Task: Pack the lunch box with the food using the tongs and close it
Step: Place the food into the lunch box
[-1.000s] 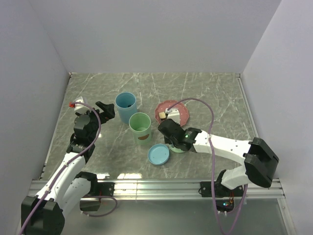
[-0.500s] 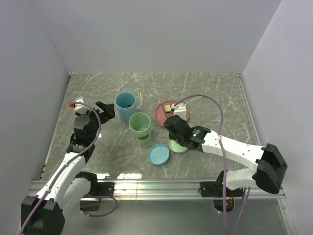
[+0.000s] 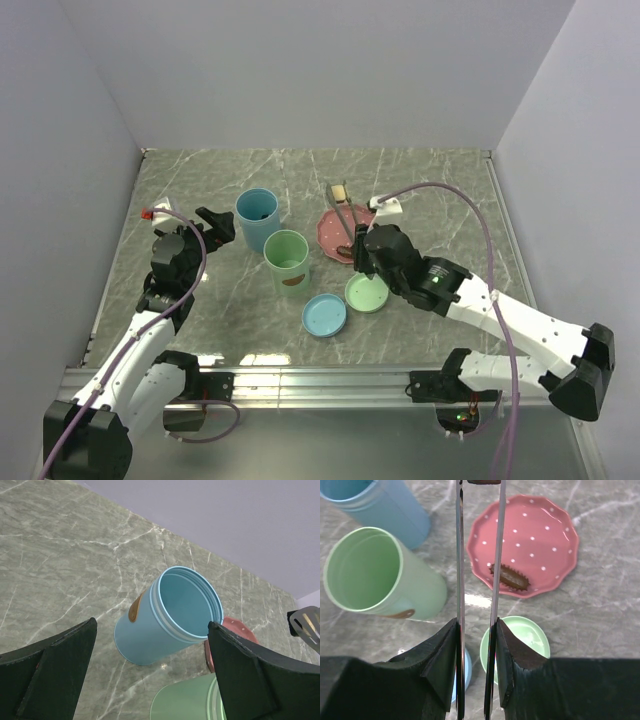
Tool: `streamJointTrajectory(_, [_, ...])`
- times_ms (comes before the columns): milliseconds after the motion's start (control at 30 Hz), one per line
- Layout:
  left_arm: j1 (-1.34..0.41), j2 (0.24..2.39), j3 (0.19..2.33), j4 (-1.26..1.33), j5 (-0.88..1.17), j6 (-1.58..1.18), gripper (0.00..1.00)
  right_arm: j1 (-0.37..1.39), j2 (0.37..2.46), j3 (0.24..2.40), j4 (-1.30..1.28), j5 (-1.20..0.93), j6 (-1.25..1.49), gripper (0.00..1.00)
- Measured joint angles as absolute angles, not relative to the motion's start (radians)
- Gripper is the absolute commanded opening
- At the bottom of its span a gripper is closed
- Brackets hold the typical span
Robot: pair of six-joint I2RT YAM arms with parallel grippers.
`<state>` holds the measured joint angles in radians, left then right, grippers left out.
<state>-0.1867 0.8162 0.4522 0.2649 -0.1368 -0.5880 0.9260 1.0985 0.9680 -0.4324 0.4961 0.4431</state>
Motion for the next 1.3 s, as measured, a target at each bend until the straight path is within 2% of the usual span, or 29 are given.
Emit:
streamJointTrajectory(667, [-0.187,0.817,0.452,0.265,-0.137,-0.588,1.0,1.199,1.055,0.989,-0.412,0.474,0.38,0.29])
streamJointTrajectory(1300, [-0.187,0.817,0.452,0.265,-0.137,-0.588,0.99,1.261,0.985,0.925,-0.422,0.442,0.411,0.3])
